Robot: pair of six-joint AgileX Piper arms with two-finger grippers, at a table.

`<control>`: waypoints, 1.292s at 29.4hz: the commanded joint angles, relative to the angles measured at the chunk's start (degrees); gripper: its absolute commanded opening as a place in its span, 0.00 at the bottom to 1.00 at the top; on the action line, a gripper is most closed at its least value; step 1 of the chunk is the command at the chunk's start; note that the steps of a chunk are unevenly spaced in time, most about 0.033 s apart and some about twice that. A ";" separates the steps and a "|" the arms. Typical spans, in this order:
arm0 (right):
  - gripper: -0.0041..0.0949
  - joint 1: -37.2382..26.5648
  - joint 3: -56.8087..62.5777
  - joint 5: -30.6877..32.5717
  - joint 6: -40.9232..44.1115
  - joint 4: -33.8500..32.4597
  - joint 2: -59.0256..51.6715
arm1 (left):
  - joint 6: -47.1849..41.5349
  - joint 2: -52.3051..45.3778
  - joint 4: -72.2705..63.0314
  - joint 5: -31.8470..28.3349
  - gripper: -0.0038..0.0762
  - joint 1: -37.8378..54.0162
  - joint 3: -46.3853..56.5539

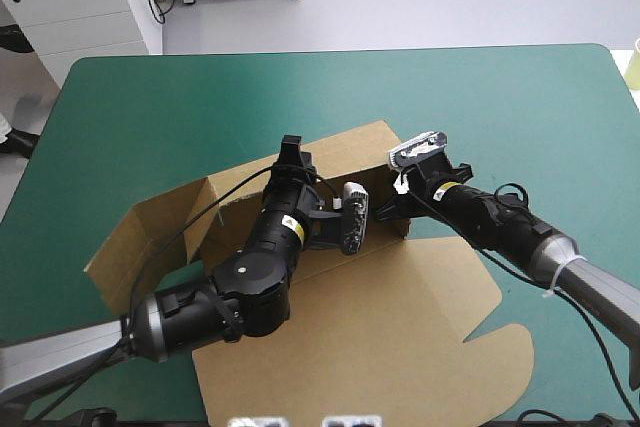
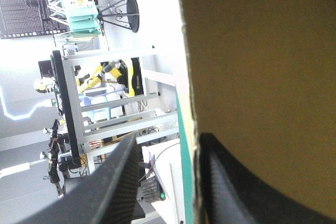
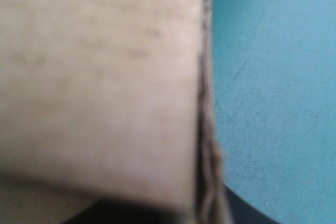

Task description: Fold the box

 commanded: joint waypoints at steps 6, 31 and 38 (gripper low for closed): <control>0.04 -2.98 -5.83 9.10 6.96 -8.44 -1.38 | -2.18 -12.11 3.34 5.38 0.39 -6.90 -2.69; 0.02 -10.93 -63.53 62.92 13.57 -20.70 18.70 | -7.57 -16.11 -18.63 0.63 0.04 23.21 -2.58; 0.02 -13.55 -66.16 62.92 13.07 -18.14 27.63 | -1.70 -11.83 -35.23 -2.32 0.04 37.67 -2.58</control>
